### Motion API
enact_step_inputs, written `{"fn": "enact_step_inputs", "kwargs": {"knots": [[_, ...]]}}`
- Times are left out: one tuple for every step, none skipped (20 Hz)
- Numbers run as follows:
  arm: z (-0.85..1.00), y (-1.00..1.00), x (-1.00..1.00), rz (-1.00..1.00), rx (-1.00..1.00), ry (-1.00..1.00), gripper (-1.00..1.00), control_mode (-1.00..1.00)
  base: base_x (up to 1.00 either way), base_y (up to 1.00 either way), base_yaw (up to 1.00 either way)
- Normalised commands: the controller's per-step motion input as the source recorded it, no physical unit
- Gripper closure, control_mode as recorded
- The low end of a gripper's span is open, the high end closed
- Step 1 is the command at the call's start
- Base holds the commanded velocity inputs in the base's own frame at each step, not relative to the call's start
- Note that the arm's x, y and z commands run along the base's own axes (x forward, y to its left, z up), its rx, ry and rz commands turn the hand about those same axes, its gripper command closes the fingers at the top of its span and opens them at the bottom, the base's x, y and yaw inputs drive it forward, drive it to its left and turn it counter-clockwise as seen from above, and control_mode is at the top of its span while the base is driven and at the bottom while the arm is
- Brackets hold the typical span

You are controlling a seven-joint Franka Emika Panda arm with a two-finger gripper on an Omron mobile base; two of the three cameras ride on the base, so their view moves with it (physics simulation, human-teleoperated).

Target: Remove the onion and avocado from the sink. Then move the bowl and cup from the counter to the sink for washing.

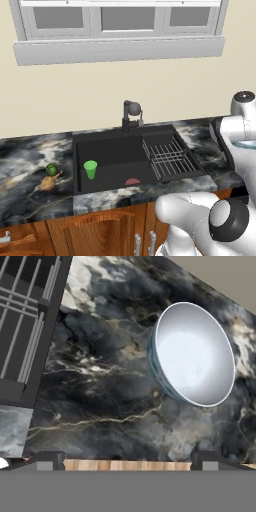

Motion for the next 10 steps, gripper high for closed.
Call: {"fn": "enact_step_inputs", "kwargs": {"knots": [[-0.12,-0.16,0.20,0.00,0.00,0.00,-1.00,-1.00,0.00,0.00,0.00],[-0.11,-0.17,0.20,0.00,0.00,0.00,-1.00,-1.00,0.00,0.00,0.00],[-0.15,-0.17,0.21,0.00,0.00,0.00,-1.00,-1.00,0.00,0.00,0.00],[-0.16,-0.18,0.19,0.00,0.00,0.00,-1.00,-1.00,0.00,0.00,0.00],[-0.17,-0.18,0.19,0.00,0.00,0.00,-1.00,-1.00,0.00,0.00,0.00],[-0.16,-0.18,0.18,0.00,0.00,0.00,-1.00,-1.00,0.00,0.00,0.00],[-0.16,-0.16,0.18,0.00,0.00,0.00,-1.00,-1.00,0.00,0.00,0.00],[-0.16,-0.15,0.19,0.00,0.01,0.00,-1.00,-1.00,0.00,0.00,0.00],[-0.15,-0.12,0.20,0.01,0.02,0.00,-1.00,-1.00,0.00,0.00,0.00],[-0.14,-0.11,0.20,0.01,0.02,0.00,-1.00,-1.00,0.00,0.00,0.00]]}}
